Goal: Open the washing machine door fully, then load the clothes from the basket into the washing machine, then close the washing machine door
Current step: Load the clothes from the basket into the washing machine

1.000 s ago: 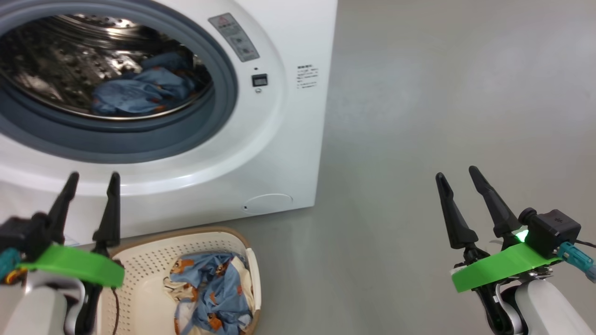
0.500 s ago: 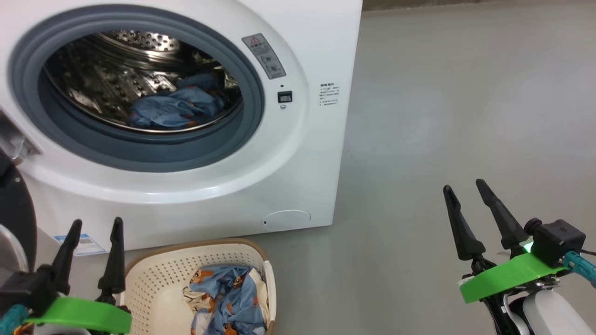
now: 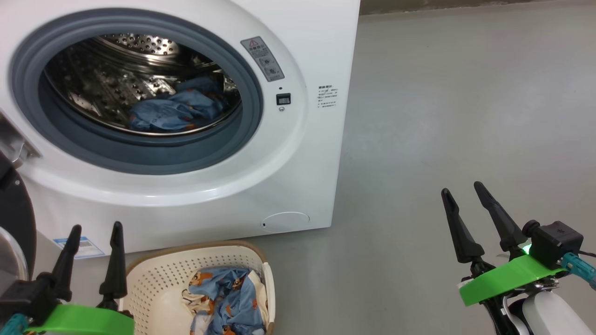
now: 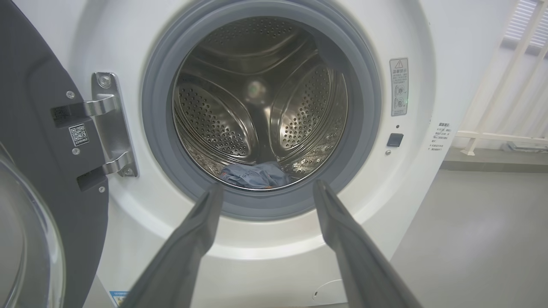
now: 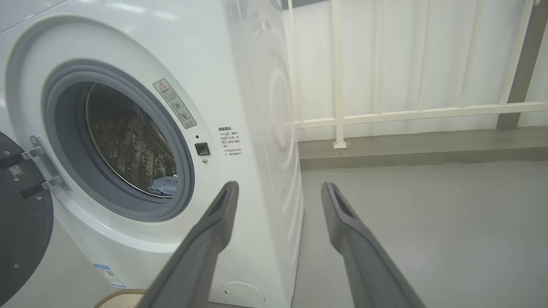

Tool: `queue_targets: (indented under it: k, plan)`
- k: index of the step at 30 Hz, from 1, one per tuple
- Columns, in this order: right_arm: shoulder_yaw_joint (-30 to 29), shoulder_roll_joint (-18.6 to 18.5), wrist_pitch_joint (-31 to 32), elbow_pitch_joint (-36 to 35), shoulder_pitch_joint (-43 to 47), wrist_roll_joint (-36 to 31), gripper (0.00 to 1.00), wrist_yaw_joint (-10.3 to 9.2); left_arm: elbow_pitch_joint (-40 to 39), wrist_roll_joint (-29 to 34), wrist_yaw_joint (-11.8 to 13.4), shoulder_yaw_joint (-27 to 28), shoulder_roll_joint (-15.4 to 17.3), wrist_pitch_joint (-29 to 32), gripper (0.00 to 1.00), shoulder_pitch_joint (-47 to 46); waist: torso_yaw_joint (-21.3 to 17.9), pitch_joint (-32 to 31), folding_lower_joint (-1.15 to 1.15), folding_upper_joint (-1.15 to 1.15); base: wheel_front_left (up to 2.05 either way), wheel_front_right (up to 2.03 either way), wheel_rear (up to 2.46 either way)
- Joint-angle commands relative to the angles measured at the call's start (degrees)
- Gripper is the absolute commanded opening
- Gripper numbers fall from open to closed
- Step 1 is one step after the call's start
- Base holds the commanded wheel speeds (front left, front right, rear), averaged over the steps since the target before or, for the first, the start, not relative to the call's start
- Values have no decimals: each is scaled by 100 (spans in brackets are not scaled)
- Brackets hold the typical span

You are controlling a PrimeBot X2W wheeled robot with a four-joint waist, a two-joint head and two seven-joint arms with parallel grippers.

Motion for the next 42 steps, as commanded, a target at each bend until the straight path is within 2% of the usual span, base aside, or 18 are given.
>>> queue_targets:
  k: [1,28,42]
  plan:
    - [119,-106,-46,-119,-53,103,100,32,-190,62,13,225,125,-37,100,-23,-5,-4,0,0,0,0,0]
    - [118,-53,-46,-139,-18,101,100,32,-79,102,-31,183,58,-8,100,9,-16,15,0,0,0,0,0]
    - [98,66,-46,-190,-82,14,100,32,409,-47,-218,-52,56,157,100,-168,-137,340,0,0,0,0,0]
